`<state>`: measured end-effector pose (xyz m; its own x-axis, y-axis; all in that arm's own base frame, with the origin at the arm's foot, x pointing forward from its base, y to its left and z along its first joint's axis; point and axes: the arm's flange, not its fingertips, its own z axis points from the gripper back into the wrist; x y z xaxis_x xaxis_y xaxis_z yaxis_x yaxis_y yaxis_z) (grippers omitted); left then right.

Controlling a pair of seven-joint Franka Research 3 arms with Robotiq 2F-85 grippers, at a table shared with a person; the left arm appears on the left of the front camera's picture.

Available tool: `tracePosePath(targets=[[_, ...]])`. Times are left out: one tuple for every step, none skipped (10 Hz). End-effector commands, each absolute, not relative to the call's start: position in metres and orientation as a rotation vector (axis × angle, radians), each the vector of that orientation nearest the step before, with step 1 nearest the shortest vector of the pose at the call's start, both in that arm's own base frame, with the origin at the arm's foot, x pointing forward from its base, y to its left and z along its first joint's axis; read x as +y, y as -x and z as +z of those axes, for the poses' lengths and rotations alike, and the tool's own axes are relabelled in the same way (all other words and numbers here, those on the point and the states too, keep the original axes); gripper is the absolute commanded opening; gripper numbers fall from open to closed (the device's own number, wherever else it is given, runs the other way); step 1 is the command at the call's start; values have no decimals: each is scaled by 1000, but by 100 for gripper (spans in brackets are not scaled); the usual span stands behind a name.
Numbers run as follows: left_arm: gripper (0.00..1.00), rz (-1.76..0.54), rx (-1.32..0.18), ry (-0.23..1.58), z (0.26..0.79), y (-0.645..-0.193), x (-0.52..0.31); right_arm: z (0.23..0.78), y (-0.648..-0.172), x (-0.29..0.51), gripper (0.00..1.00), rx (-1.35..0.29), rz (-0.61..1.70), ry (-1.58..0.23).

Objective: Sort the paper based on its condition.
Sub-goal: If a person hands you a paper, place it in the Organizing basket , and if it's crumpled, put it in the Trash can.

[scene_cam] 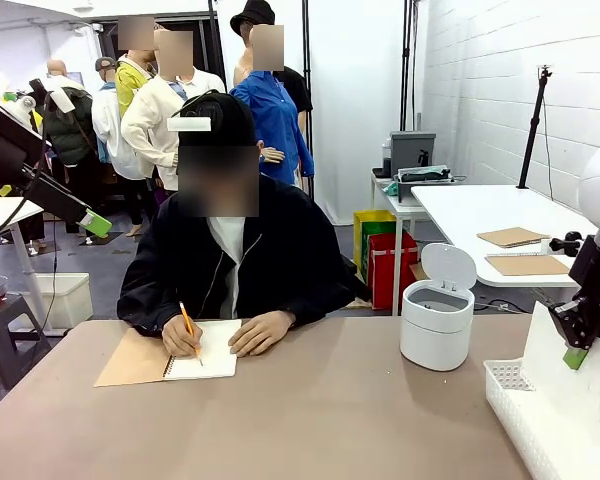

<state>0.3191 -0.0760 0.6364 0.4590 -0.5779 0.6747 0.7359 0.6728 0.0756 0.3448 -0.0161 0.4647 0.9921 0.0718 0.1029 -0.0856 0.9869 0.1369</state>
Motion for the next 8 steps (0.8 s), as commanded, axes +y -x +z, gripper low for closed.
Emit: tracePosePath(targets=[[100, -810, -726, 247, 637, -319, -77, 466, -345, -16, 0, -100, 98, -120], [100, -810, -726, 247, 637, -319, -77, 466, -345, -16, 0, -100, 98, -120], [100, -810, -726, 247, 637, -319, -77, 465, -345, -16, 0, -99, 83, -137], [100, -810, -726, 247, 637, -319, -77, 456, -344, -9, 0, -96, 66, -132], [100, -810, -726, 247, 637, -319, -77, 447, -341, -3, 0, -67, 77, -135], [100, -810, -726, 247, 637, -319, -77, 442, -341, 1, 0, -56, 79, -118], [100, -810, -726, 247, 637, -319, -77, 432, -337, 8, 0, -51, 73, -113], [100, -810, -726, 247, 637, -319, -77, 428, -338, 10, 0, -59, 66, -101]])
